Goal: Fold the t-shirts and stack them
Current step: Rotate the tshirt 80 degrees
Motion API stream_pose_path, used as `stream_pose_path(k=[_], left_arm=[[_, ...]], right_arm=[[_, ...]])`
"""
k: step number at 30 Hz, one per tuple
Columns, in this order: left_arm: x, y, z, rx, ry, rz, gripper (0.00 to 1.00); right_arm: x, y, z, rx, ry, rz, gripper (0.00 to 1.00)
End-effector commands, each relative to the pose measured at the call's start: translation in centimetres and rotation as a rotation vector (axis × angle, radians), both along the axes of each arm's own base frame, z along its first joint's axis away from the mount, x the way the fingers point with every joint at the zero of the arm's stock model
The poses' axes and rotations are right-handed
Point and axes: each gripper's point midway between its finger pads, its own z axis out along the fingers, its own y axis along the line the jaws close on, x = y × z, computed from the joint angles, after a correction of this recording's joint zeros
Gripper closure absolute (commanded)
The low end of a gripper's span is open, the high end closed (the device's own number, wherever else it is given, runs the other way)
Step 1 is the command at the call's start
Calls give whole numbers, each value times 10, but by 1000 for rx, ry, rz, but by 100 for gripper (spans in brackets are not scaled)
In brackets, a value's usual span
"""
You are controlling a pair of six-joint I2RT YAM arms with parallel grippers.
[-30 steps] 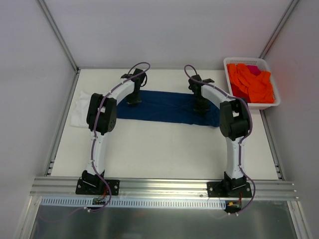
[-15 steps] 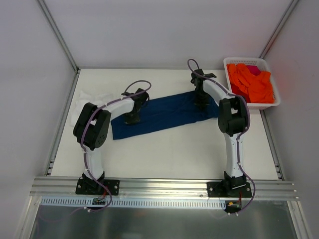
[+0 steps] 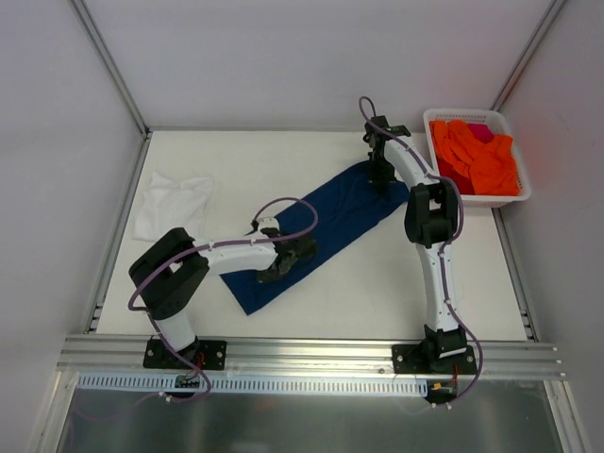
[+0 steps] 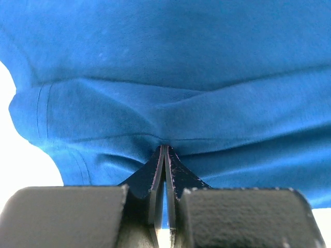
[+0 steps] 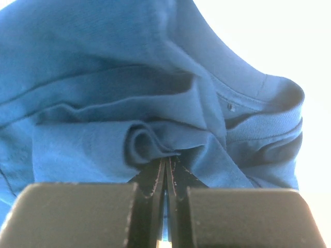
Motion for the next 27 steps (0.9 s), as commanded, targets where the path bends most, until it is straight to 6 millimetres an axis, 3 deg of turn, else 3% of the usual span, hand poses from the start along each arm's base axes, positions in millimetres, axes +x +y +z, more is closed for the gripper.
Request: stream_pose_path(k=[1,6,7,9,10,16,21,23,25,26,27], left_arm=[[-87,-7,-37,-7,200,106,100],[-119,-53,-36,-34,190,38,100],[-118,-72,-30,-67,178,28,100],[-129,-88,-33,-53,185,-18,100],[-126,-110,-25,-92,173,-39,100],[-125,-165,-7,-128,138,-147,100],[-118,-155,8,-90,81,-131,100],[-112,-143,23,-63,31,-117,100],[-105,-138,42,-53,-18,-100,100],[-97,-122,58,11,-65,-109,100],[-90,-126,79,-2,-114,-81,100]], right_arm=[[12,-7,1,16,-6,19,99],[29,-1,5,63,-61,25,99],[33,1,5,81,-73,26,100],[37,5,6,124,-83,29,99],[41,7,7,139,-97,32,100],[55,9,8,231,-131,37,99],[73,13,16,316,-205,53,100],[84,18,32,355,-277,74,98],[92,21,54,366,-339,115,91],[93,27,79,393,-384,136,84],[99,29,99,409,-443,151,78]])
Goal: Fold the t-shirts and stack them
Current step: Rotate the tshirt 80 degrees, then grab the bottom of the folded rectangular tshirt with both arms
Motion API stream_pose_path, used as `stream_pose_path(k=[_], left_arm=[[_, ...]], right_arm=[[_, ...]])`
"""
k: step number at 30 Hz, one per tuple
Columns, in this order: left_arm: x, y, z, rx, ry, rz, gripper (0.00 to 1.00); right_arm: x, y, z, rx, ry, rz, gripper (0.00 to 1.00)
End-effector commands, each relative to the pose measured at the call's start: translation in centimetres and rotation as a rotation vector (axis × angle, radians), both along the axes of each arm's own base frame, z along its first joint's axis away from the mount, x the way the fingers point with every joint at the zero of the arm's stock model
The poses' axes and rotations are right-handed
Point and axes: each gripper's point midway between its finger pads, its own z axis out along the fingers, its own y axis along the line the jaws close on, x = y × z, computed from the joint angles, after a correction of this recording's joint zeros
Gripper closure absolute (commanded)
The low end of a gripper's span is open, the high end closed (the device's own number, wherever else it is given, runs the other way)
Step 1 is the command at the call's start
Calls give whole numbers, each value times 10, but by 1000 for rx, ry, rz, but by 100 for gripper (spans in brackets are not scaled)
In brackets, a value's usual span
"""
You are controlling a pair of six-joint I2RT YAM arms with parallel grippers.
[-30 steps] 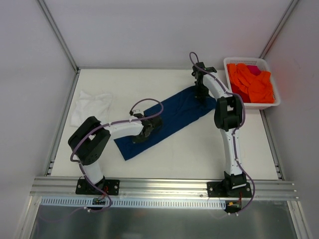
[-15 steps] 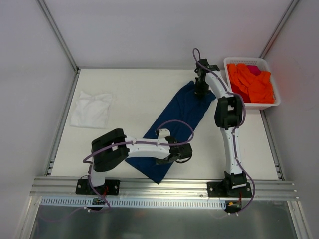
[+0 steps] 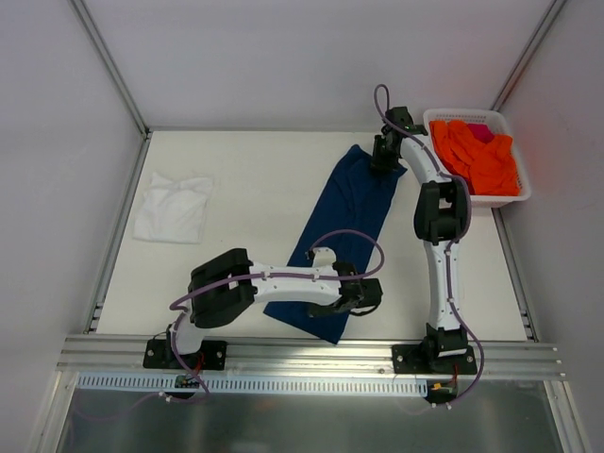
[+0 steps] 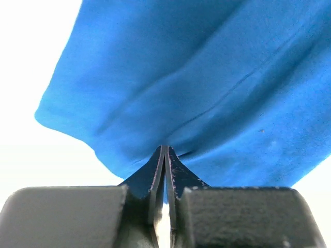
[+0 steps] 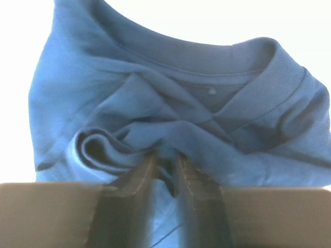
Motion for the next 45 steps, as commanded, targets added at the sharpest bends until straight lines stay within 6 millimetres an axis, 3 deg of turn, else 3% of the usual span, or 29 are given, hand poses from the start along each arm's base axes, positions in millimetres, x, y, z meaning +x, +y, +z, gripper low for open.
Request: stream_pose_path(k=[1,2,3,4,5,6,7,8,11,13,14,15,16,17,18,19,20,21,22,23,24,26,27,31,34,36,40,41,45], left_arm=[[20,26,79,57,-167,53,99],[22,49,102,161,-193,47,93],[40,38,126,125,-278,-4,68],[46,37,148,88,-320,-31,55],[53,37,163,64,-363,-45,43],[64,36,187,35,-438,-64,14],[68,41,209,-8,-477,-65,5],[72,45,225,-13,-501,-91,2],[85,58,283,-52,-633,-140,1],[92,77,310,-44,-731,-139,1],[94,86,306,24,-743,-175,1],[100,95,314,-1,-778,-146,1],[104,99,310,-5,-764,-154,1],[107,106,285,113,-691,-269,1],[110,105,272,88,-657,-305,1],[117,84,281,-155,-680,-307,1],[115,87,235,-98,-611,-446,1],[110,88,242,-236,-646,-472,1],[113,75,246,-381,-671,-492,1],[108,82,216,-364,-631,-510,1],[105,89,215,-376,-642,-508,1],[102,96,188,-336,-596,-506,1],[100,94,174,-330,-561,-513,1],[91,84,117,-321,-412,-525,1],[84,72,84,-382,-374,-555,1],[83,60,78,-486,-372,-567,1],[70,69,45,-526,-292,-562,1],[68,69,43,-541,-281,-564,1],[54,78,27,-553,-232,-567,1]], right_arm=[[32,13,126,93,-341,63,63],[31,16,148,113,-388,78,54],[34,19,175,128,-460,89,46],[30,20,198,134,-508,101,33],[20,19,248,147,-604,110,26],[13,18,276,153,-658,118,20],[5,19,300,160,-700,133,10],[-16,15,349,169,-788,142,8],[-76,9,410,181,-855,163,4],[-114,6,410,203,-797,150,5],[-129,8,379,227,-697,139,5],[-165,7,397,265,-732,129,7],[-184,13,387,285,-706,130,7],[-195,18,336,295,-604,115,8],[-230,18,346,312,-661,126,8],[-246,24,329,297,-654,122,8],[-259,24,313,291,-646,109,8],[-286,22,279,297,-596,87,8],[-300,24,262,284,-581,79,9],[-314,23,244,280,-547,66,9],[-341,26,216,310,-499,67,15],[-358,16,184,283,-468,8,23],[-371,18,152,280,-408,-4,27],[-400,20,101,290,-331,-20,29],[-413,30,78,288,-302,-19,30],[-421,38,69,274,-308,5,27],[-434,66,48,308,-283,3,23],[-442,72,34,263,-259,36,22],[-452,90,24,212,-257,47,20]])
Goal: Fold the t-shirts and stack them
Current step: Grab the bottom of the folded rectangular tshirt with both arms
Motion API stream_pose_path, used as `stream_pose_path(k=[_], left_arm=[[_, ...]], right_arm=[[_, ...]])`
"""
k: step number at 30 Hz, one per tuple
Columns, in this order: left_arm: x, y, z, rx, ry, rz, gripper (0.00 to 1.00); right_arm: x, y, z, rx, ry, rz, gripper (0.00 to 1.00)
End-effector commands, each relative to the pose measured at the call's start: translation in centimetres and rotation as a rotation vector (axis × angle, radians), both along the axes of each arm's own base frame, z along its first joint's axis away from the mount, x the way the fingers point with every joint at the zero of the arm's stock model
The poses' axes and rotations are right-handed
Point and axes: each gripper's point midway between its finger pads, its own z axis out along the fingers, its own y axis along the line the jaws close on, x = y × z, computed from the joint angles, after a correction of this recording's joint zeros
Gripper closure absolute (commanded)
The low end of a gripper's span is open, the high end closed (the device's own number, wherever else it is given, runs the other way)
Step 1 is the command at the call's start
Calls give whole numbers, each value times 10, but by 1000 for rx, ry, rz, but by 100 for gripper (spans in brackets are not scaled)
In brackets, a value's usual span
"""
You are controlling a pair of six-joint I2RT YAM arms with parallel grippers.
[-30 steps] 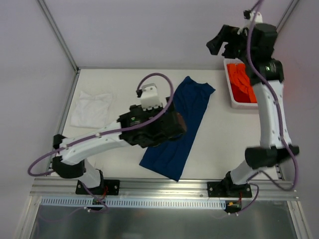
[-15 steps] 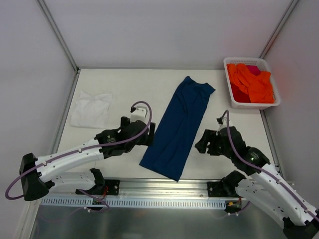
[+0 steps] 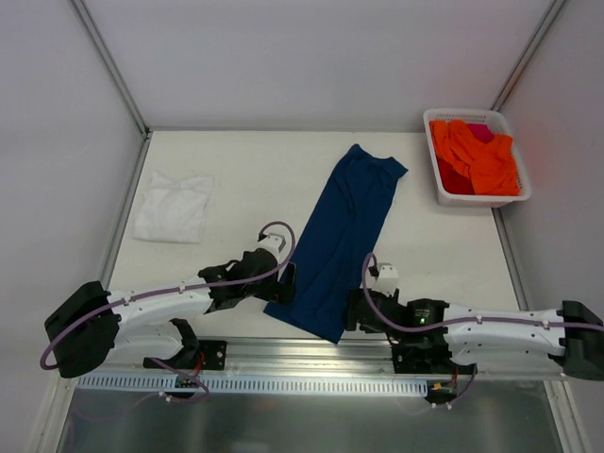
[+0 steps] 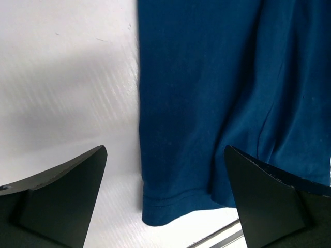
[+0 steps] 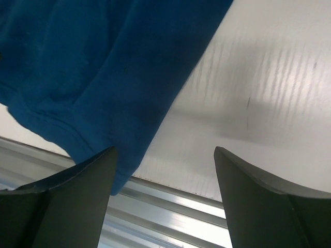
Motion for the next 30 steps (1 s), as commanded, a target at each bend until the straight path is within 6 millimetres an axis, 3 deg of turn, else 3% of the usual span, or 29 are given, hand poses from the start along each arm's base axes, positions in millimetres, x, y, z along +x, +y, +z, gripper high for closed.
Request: stream_pose_path(k=[1,5,11,12,21,30], left_arm=[[-10,-10,3,-101,22,-34,1],[-19,-10,-2,-143,43,-42,1],[-32,-12,-12,-205,84,-55,1],[-33,-13,-13,-218,93,-54,1],[-47,-18,-25,-290,159,-55,2],[-52,-4,-29,-236,180,-20,5]], right_arm=[[9,26,12,88,-55,-110,20],[-3,39,3,102,-40,-112,19],[-18,34,-2,93,-64,-151,19],[-17,26,-2,66,-79,-173,19],[-25,33,3,-1,-92,-166,19],[-32,43,-3,-12,-86,-164,18]])
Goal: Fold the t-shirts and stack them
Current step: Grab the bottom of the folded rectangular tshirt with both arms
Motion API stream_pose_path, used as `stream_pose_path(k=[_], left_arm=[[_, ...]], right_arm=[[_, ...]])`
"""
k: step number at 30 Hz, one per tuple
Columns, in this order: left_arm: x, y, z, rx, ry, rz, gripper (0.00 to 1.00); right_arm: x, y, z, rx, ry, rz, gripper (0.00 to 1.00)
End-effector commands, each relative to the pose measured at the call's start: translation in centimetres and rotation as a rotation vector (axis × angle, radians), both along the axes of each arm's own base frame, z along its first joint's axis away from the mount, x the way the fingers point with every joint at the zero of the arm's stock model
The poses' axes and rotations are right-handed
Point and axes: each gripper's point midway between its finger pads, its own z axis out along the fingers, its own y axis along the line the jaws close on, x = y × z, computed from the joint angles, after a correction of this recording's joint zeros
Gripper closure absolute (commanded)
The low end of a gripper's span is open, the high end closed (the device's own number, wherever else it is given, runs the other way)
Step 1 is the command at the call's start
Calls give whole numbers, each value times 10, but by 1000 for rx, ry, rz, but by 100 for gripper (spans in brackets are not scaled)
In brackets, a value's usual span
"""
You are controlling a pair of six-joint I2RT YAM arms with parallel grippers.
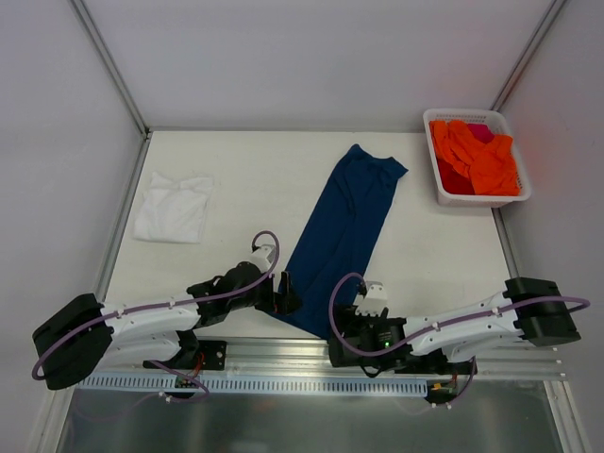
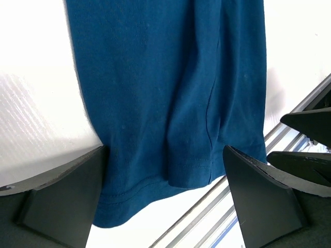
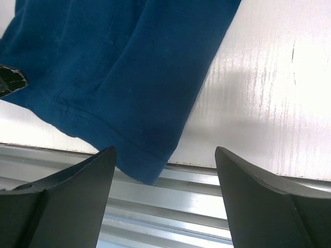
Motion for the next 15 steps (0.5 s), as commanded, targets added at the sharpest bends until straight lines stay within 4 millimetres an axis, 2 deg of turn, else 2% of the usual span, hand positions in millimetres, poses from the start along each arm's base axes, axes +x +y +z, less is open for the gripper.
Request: stream_pose_path(k=[1,6,13,15], left_arm=[[-19,22,-26,118,100,6,7],[-23,24,-27,130,105,0,11],[-27,26,-32,166,125,-8,13],[-27,25,-33,169,128,-10,14]], right_arm=[[1,7,5,25,-20,-32,18],[-3,15,-10,38,-10,-37,19],[0,23,-12,53,-32,-38,20],[1,24,-10,58,-42,-39,25]])
